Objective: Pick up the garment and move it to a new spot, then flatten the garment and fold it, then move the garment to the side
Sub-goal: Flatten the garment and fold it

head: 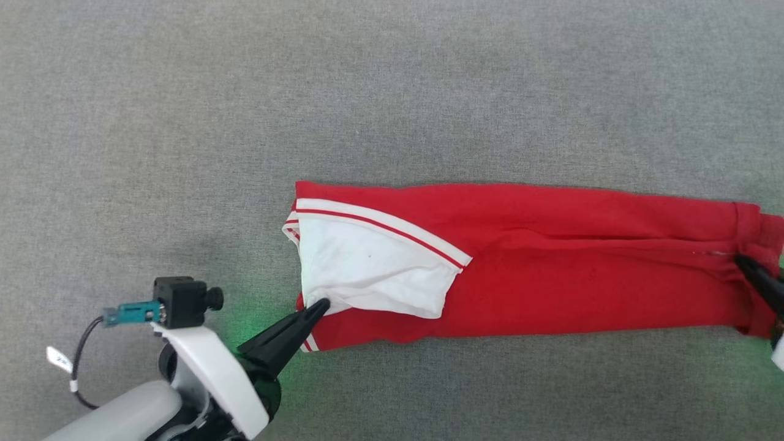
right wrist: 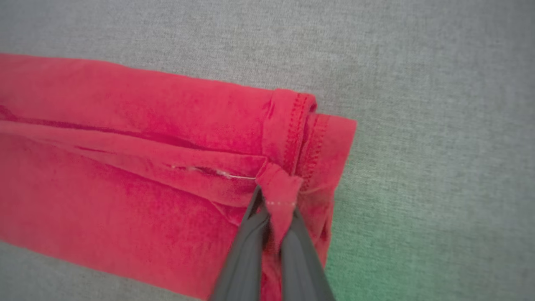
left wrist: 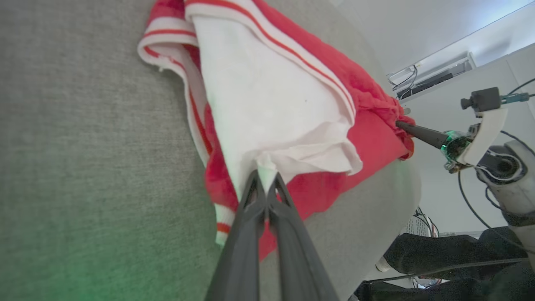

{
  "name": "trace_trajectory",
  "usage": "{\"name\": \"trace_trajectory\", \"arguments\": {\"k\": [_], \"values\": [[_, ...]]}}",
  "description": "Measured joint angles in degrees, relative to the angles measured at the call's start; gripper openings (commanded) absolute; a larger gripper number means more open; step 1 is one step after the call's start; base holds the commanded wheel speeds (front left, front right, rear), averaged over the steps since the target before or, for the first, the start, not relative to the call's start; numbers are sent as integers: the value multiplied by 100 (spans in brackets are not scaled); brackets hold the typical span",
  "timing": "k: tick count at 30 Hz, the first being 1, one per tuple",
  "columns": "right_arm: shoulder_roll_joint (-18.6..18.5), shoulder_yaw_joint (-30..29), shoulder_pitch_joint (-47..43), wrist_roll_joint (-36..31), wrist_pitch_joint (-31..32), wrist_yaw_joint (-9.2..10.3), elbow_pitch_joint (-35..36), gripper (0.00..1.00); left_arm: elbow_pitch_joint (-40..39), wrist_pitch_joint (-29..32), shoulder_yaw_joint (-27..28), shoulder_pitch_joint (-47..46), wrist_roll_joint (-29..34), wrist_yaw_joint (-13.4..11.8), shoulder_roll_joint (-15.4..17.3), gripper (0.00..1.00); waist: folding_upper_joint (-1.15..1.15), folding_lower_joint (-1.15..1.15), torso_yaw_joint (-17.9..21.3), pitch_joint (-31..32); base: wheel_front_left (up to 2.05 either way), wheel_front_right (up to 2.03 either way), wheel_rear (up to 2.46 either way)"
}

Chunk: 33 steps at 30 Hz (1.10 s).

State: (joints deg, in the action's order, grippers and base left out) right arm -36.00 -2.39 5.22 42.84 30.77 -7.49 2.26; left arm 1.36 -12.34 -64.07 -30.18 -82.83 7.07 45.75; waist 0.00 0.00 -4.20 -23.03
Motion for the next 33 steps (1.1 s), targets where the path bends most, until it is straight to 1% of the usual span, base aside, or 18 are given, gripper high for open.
{"name": "trace_trajectory", "arguments": {"k": [1, 2, 7, 9, 10, 11, 12, 13, 14, 15, 18, 21, 24, 29, 33], "values": [[25, 53, 89, -22, -54, 0, -92, 0, 102, 18, -1, -27, 0, 3, -74, 0, 0, 0, 4, -22, 0, 0, 0], [25, 53, 89, -22, -54, 0, -92, 0, 102, 18, -1, -27, 0, 3, -74, 0, 0, 0, 4, -22, 0, 0, 0], [109, 343, 466, -92, -293, -1, -498, 0, 645, 74, -67, -217, 78, 25, -323, 0, 0, 0, 45, -82, 0, 0, 0], [115, 431, 548, -97, -385, -1, -595, 44, 773, 40, -68, -250, 123, 25, -398, 0, 0, 0, 62, -76, 0, 0, 0], [114, 456, 573, -96, -404, -1, -623, 89, 811, 12, -62, -250, 124, 26, -421, 12, 0, 0, 69, -67, 0, 0, 0], [108, 477, 586, -94, -419, -1, -638, 100, 844, -31, -57, -250, 136, 27, -438, 35, 0, 0, 74, -54, 0, 0, 0], [107, 475, 586, -68, -449, -1, -648, 100, 886, -52, -56, -249, 177, 34, -452, 48, 0, 0, 77, -36, 0, 0, 0], [124, 441, 581, 16, -452, -1, -664, 100, 928, -87, -53, -248, 220, 43, -470, 77, 0, 0, 77, -12, 0, 0, 0], [138, 400, 564, 115, -450, -1, -657, 100, 960, -133, -32, -240, 245, 45, -495, 93, 0, 0, 75, 16, 0, 0, 0], [130, 354, 533, 170, -448, -1, -644, 100, 983, -163, 20, -218, 254, 45, -539, 100, 0, 0, 67, 44, 0, 0, 0], [-23, 123, 367, 203, -407, 0, -647, 100, 1005, -236, 238, -59, 338, 45, -659, 100, 0, 0, 1, 132, 0, 0, 0], [-71, -136, 225, 305, -337, 0, -668, 100, 1029, -255, 554, 153, 487, 45, -823, 100, 0, 0, -109, 214, 0, 0, 0], [-75, -345, 79, 425, -164, 0, -829, 100, 1149, -263, 1202, 448, 654, 44, -1105, 100, 0, 0, -251, 292, 0, 0, 0], [-59, -532, -52, 489, 23, 0, -1092, 100, 1285, -263, 2192, 1032, 1037, 44, -1660, 100, 0, 0, -507, 415, 0, 0, 0], [-32, -603, -63, 489, 159, 0, -1292, 100, 1478, -263, 3027, 1374, 1736, 44, -1976, 100, 0, 0, -673, 506, 0, 0, 0]]}}
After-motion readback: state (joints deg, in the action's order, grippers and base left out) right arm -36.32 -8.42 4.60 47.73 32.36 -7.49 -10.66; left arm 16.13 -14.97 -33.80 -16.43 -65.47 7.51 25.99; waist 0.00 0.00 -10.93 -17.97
